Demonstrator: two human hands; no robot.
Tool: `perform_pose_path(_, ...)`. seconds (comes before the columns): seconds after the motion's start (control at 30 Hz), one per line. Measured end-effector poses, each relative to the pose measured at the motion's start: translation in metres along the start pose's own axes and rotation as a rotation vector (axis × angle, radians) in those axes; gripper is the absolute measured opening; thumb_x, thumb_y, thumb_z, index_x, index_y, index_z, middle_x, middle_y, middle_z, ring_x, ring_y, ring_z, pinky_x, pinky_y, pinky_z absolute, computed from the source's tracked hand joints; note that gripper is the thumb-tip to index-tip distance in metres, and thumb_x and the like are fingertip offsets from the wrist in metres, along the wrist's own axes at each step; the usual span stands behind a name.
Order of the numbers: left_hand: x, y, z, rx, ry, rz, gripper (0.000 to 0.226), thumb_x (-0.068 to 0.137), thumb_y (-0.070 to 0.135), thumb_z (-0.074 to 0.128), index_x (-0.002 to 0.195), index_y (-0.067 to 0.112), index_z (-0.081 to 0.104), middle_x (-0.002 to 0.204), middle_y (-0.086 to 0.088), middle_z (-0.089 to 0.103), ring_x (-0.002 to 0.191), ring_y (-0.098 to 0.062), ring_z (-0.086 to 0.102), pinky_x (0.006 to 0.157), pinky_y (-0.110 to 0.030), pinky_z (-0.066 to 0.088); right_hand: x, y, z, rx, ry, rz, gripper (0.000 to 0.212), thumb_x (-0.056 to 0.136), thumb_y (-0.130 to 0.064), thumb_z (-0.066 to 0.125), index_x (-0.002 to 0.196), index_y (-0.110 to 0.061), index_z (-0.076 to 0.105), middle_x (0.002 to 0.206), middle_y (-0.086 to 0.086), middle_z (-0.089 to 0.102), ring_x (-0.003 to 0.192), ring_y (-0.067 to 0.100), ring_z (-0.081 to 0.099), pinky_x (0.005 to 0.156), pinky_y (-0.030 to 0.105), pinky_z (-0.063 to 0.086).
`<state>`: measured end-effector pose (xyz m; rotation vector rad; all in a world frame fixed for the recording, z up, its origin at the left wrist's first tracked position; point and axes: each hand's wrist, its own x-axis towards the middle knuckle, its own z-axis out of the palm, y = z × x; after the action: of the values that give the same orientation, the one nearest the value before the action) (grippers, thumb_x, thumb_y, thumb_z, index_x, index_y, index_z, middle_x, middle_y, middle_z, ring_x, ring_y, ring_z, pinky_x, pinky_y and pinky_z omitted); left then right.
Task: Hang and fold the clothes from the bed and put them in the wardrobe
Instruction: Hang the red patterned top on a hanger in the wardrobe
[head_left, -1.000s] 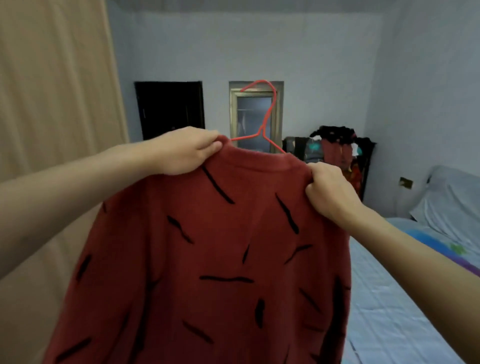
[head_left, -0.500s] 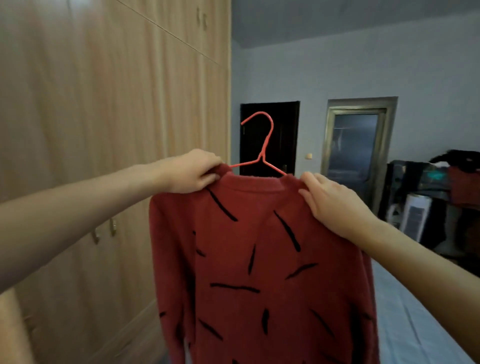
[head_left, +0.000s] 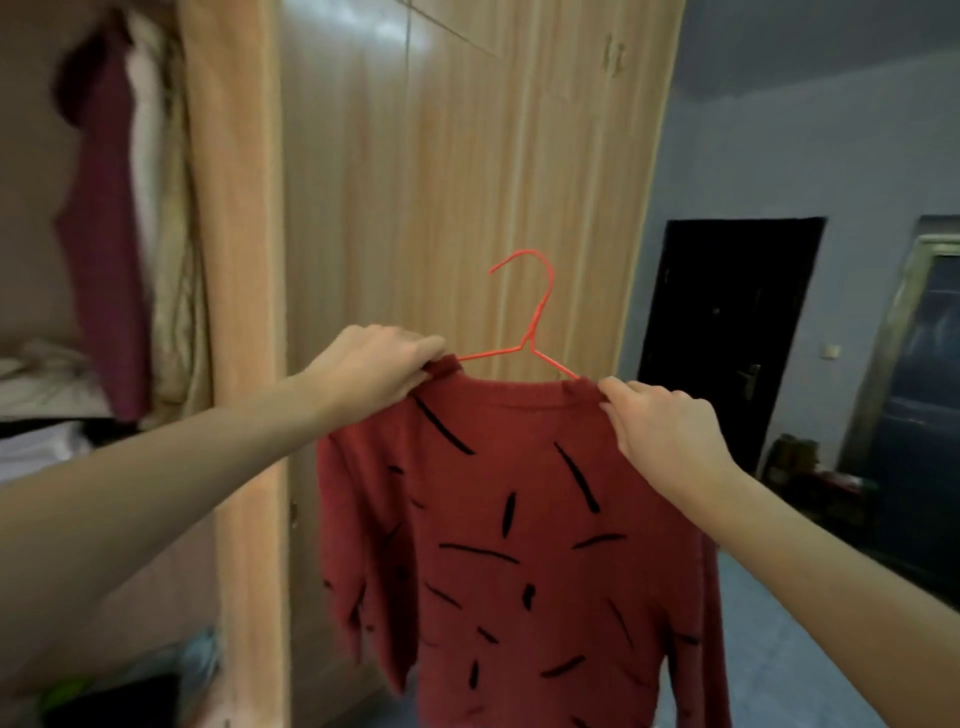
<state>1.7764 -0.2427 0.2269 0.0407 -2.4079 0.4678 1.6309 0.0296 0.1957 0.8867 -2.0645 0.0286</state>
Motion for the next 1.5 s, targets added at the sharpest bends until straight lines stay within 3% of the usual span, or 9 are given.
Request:
perform_pose_path(0.1,-0.037,-0.031,-0.011,0.135,-0.046,-0.003,0.017,0.095,0.028,0.049,0.109,0.025,0.039,0.103,0.004,0.062,0.100,-0.025,0.059,0.060,-0.036,0.048,0.013,-0.038,0.000,0.026,0.019,-0.080,0.009,0.092,-0.028,0.061,0.091,-0.019,0.058,0.071,-0.002,0.066,0.057,0.032,0.066,0.045,0.028,0.029)
perform_pose_path(0.3,-0.128,-0.083,-0.062,0.339,-0.108,-0.024,0.033,0.080,0.015,0.069,0.102,0.018,0.046,0.077,0.001,0.060,0.073,-0.025,0.063,0.041,-0.031,0.036,0.042,-0.130,-0.005,0.140,0.048,-0.231,0.012,0.099,-0.033,0.046,0.102,-0.023,0.053,0.086,-0.003,0.068,0.074,0.029,0.070,0.051,0.031,0.033)
perform_pose_path(0.5,-0.197,-0.118,-0.143,0.114,-0.096,-0.399,0.020,0.097,0.026,0.047,0.116,0.020,0.051,0.100,-0.002,0.059,0.097,-0.027,0.058,0.078,-0.045,0.050,0.080,-0.234,-0.042,0.403,0.129,-0.274,0.022,0.102,-0.036,0.035,0.113,-0.025,0.051,0.103,-0.002,0.066,0.089,0.031,0.067,0.061,0.035,0.041)
perform_pose_path(0.6,-0.226,-0.141,-0.180,0.144,-0.051,-0.499,0.022,0.098,0.028,0.048,0.118,0.025,0.054,0.109,0.002,0.063,0.104,-0.025,0.058,0.080,-0.044,0.050,0.094,-0.290,-0.071,0.504,0.158,-0.284,0.024,0.102,-0.036,0.036,0.118,-0.028,0.052,0.107,0.000,0.068,0.093,0.032,0.066,0.068,0.037,0.047)
perform_pose_path(0.7,-0.260,-0.170,-0.214,0.266,-0.113,-0.523,0.024,0.099,0.030,0.046,0.122,0.025,0.053,0.110,0.000,0.062,0.104,-0.027,0.058,0.078,-0.043,0.050,0.099,-0.340,-0.100,0.575,0.159,-0.329,0.023,0.102,-0.035,0.037,0.116,-0.027,0.054,0.105,0.002,0.068,0.095,0.033,0.066,0.065,0.035,0.040)
perform_pose_path(0.87,-0.319,-0.221,-0.252,0.425,-0.235,-0.552,0.024,0.101,0.031,0.041,0.121,0.021,0.049,0.110,-0.002,0.063,0.100,-0.029,0.061,0.076,-0.045,0.052,0.105,-0.416,-0.133,0.563,0.233,-0.416,0.018,0.102,-0.033,0.039,0.106,-0.023,0.053,0.093,0.001,0.069,0.087,0.032,0.068,0.059,0.034,0.037)
perform_pose_path(1.07,-0.386,-0.262,-0.274,0.674,-0.202,-0.467,0.012,0.094,0.022,0.049,0.105,0.022,0.046,0.094,0.009,0.063,0.090,-0.020,0.062,0.055,-0.033,0.042,0.101,-0.488,-0.159,0.628,0.291,-0.419,0.022,0.101,-0.037,0.042,0.112,-0.019,0.046,0.079,0.000,0.070,0.073,0.030,0.069,0.053,0.033,0.041)
perform_pose_path(1.27,-0.436,-0.292,-0.280,0.714,-0.210,-0.481,0.014,0.088,0.019,0.056,0.094,0.021,0.044,0.082,0.006,0.062,0.080,-0.023,0.064,0.056,-0.038,0.051,0.110,-0.538,-0.172,0.618,0.351,-0.489,0.022,0.098,-0.040,0.047,0.107,-0.021,0.046,0.083,-0.003,0.067,0.069,0.030,0.068,0.053,0.034,0.041)
perform_pose_path(1.5,-0.461,-0.337,-0.260,0.715,-0.162,-0.523,0.017,0.086,0.016,0.060,0.094,0.019,0.045,0.078,0.005,0.063,0.073,-0.025,0.064,0.053,-0.038,0.052,0.136,-0.579,-0.160,0.565,0.461,-0.522,0.030,0.090,-0.039,0.062,0.096,-0.019,0.040,0.057,-0.001,0.059,0.043,0.029,0.061,0.041,0.028,0.031)
